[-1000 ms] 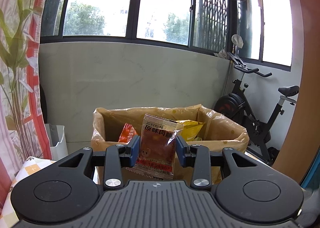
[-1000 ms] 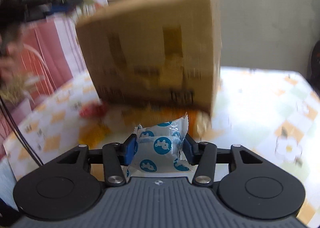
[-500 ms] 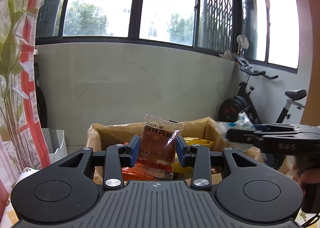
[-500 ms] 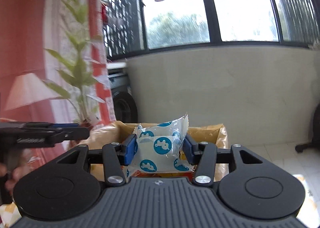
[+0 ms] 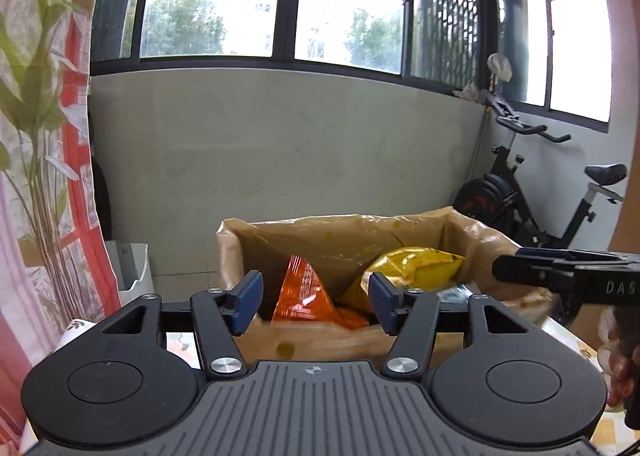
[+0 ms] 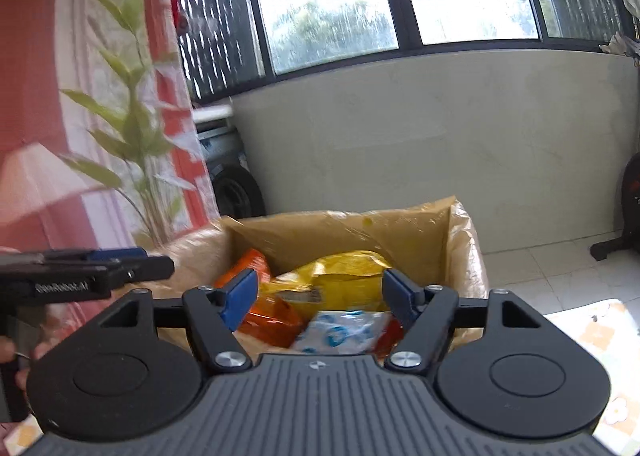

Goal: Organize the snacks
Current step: 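Carry white packet to the box and open both tools over it, then lower both open tools toward the red packet and small yellow candy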

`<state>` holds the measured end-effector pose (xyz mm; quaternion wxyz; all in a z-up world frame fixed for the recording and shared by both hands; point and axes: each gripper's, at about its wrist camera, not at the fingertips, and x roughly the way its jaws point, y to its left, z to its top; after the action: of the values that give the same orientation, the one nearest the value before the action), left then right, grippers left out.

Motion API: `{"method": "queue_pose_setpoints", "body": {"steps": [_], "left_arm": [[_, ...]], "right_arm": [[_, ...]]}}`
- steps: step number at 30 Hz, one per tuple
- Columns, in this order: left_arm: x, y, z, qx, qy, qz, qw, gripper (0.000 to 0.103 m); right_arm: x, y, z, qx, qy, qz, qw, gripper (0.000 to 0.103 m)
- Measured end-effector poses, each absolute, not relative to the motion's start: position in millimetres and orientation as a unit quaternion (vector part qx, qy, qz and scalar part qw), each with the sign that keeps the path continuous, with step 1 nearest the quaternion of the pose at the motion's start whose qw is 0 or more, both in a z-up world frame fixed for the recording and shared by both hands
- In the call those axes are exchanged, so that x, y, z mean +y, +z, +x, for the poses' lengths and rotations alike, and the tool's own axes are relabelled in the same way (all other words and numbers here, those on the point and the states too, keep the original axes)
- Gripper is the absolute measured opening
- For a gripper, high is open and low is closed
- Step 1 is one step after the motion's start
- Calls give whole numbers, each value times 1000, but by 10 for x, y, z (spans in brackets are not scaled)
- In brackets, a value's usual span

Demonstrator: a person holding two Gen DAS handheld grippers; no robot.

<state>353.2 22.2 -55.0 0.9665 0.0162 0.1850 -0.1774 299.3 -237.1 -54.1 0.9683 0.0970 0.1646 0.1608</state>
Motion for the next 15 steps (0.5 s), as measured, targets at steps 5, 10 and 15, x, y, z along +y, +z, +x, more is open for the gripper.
{"method": "queue_pose_setpoints", "body": {"steps": [5,10,15], "left_arm": [[456,-580,3168,201,-188,12,961,61],[683,-820,2990,238,-189,14,953,61],[918,-1120,3031,276,-174,-1,945,60]], "right_arm": [[-2198,-558,2627,140,166,102,971,72],[-2039,-748,2291,148,162,108,970,70],[-1862,-1041,2117,195,161,108,962,65]]}}
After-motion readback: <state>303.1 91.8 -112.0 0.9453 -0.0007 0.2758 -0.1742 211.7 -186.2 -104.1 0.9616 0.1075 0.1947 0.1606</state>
